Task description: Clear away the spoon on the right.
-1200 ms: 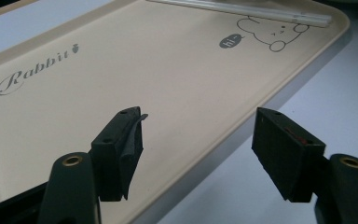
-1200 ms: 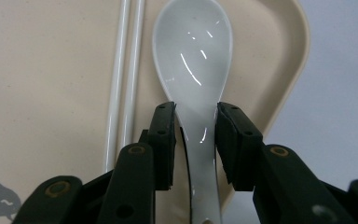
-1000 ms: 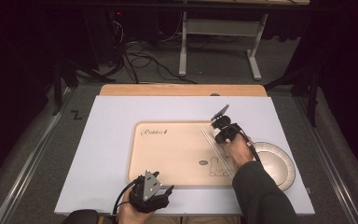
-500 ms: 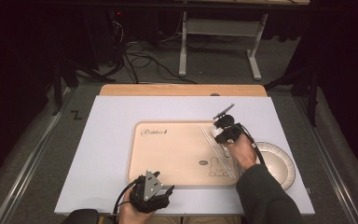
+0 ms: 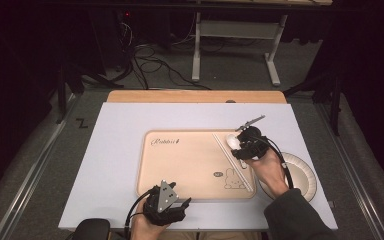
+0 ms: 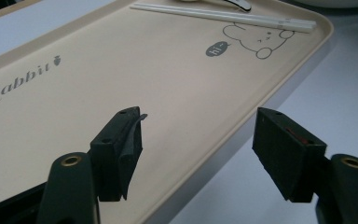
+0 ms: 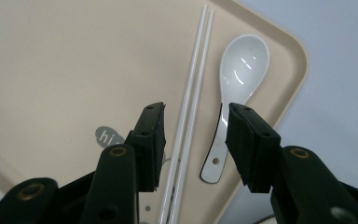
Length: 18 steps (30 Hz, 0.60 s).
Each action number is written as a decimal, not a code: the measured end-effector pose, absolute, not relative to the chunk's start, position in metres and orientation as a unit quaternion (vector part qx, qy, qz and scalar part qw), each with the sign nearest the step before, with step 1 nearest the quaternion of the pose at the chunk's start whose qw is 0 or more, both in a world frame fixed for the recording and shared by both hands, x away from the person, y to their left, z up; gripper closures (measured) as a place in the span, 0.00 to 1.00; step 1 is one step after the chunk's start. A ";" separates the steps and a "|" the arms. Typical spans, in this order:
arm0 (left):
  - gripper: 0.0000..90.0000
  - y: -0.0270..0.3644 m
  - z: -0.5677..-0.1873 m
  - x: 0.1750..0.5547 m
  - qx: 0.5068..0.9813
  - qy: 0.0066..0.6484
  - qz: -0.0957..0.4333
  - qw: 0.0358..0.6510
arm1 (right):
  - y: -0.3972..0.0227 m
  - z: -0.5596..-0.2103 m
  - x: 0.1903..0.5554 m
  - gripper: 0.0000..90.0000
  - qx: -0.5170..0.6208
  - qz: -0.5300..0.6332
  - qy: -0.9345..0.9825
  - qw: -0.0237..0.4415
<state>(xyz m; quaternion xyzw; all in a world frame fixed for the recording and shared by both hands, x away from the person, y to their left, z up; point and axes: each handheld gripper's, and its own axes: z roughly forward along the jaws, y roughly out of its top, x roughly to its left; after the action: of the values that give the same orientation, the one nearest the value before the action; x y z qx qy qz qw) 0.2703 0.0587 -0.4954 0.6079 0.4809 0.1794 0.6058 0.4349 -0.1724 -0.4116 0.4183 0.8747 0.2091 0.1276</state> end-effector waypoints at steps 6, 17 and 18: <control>0.36 0.053 -0.495 0.274 0.617 0.471 0.169 0.607 | -0.189 -0.407 0.421 0.64 0.426 0.237 0.865 0.120; 0.37 0.045 -0.494 0.279 0.620 0.456 0.157 0.618 | -0.216 -0.406 0.401 0.62 0.441 0.259 0.851 0.119; 0.37 0.045 -0.494 0.279 0.621 0.456 0.154 0.619 | -0.219 -0.406 0.399 0.62 0.441 0.264 0.850 0.116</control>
<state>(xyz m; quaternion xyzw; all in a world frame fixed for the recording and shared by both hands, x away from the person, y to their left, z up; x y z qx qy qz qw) 0.2789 0.0448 -0.4936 0.6213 0.4555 0.1545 0.6185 0.3988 -0.2186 -0.4063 0.4413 0.8498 0.2640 0.1157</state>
